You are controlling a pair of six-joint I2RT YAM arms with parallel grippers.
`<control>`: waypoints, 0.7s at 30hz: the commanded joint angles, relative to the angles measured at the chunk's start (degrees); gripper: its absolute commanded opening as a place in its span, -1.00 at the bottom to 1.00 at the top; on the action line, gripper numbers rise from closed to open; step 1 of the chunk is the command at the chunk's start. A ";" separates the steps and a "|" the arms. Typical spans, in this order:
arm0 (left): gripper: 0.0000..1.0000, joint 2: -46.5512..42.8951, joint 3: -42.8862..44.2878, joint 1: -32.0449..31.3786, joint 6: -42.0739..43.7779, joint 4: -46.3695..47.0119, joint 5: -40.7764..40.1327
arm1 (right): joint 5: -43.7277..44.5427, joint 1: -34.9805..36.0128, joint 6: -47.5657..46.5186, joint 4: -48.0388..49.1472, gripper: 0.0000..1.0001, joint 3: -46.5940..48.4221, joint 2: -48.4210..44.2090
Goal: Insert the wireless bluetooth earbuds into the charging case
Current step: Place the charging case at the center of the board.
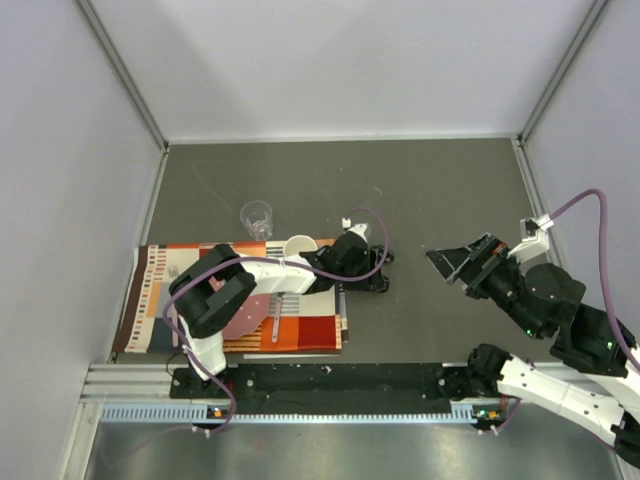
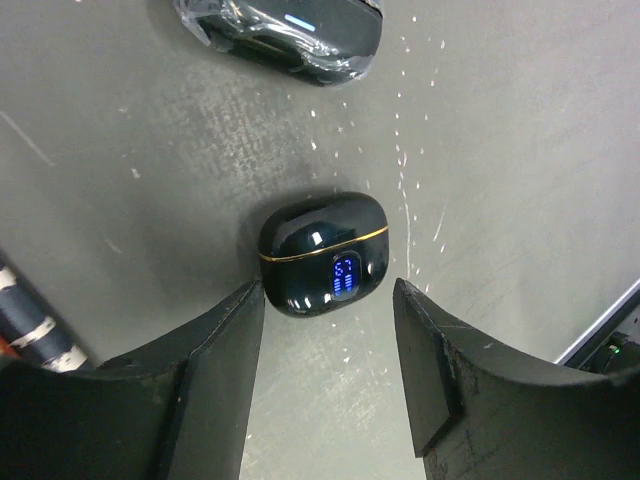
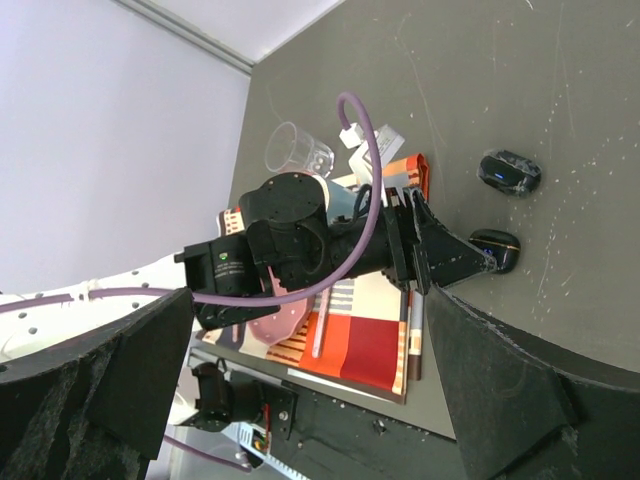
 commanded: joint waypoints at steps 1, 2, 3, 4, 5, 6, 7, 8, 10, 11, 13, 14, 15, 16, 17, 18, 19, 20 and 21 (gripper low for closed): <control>0.19 -4.59 1.87 0.08 2.79 -3.36 -3.19 | 0.41 -0.41 -0.44 0.35 0.98 -0.31 -0.71; 0.20 -5.47 1.96 0.08 2.97 -3.71 -3.72 | 0.41 -0.41 -0.35 0.35 0.98 -0.31 -0.71; 0.21 -5.91 1.96 0.08 3.24 -3.89 -3.64 | 0.50 -0.49 -0.27 0.35 0.98 -0.40 -0.88; 0.22 -6.26 1.88 -0.01 3.24 -3.89 -3.64 | 0.59 -0.50 -0.35 0.35 0.98 -0.40 -0.97; 0.22 -7.05 1.87 -0.01 3.33 -3.89 -3.72 | 0.59 -0.41 -0.35 0.35 0.98 -0.48 -0.97; 0.23 -7.40 1.96 -0.01 3.50 -3.81 -3.64 | 0.67 -0.49 -0.18 0.35 0.98 -0.48 -0.97; 0.24 -7.76 2.14 0.08 4.29 -3.81 -3.55 | 0.76 -0.41 -0.18 0.43 0.98 -0.57 -0.89; 0.24 -8.63 2.31 -0.01 4.47 -3.98 -3.72 | 0.68 -0.49 -0.18 0.26 0.98 -0.66 -1.06; 0.25 -10.13 2.14 -0.10 4.90 -3.98 -3.64 | 0.67 -0.50 -0.18 0.35 0.98 -0.83 -0.97; 0.26 -11.96 2.05 -0.18 5.26 -4.07 -3.64 | 0.76 -0.50 -0.27 0.35 0.98 -0.92 -1.06; 0.27 -14.25 1.70 -0.36 7.44 -4.07 -6.35 | 1.03 -0.50 -0.18 0.26 0.98 -1.27 -1.06; 0.27 -16.96 1.44 -0.53 8.07 -4.07 -7.14 | 1.11 -0.50 -0.18 0.35 0.98 -1.45 -1.06; 0.28 -18.47 0.65 -0.62 8.68 -4.07 -8.63 | 1.29 -0.50 -0.18 0.26 0.98 -1.54 -0.98; 0.58 -19.96 0.12 -0.71 9.82 -3.89 -9.52 | 1.38 -0.50 -0.27 0.26 0.98 -1.80 -0.97; 0.79 -23.37 -0.41 -0.63 10.61 -3.55 -10.31 | 1.47 -0.50 -0.18 0.26 0.98 -1.98 -0.97; 0.95 -25.23 -1.89 -0.62 11.49 -3.11 -11.71 | 1.47 -0.50 -0.18 0.35 0.98 -2.24 -0.89; 0.98 -27.16 -2.69 -0.62 13.50 -2.67 -12.59 | 1.64 -0.50 -0.18 0.26 0.98 -2.50 -0.89; 0.98 -31.10 -3.48 -0.62 14.39 -2.40 -13.38 | 1.56 -0.50 -0.18 0.26 0.98 -2.68 -0.71; 0.98 -32.96 -5.14 -0.71 15.36 -1.79 -14.70 | 1.64 -0.50 -0.18 0.26 0.98 -2.94 -0.62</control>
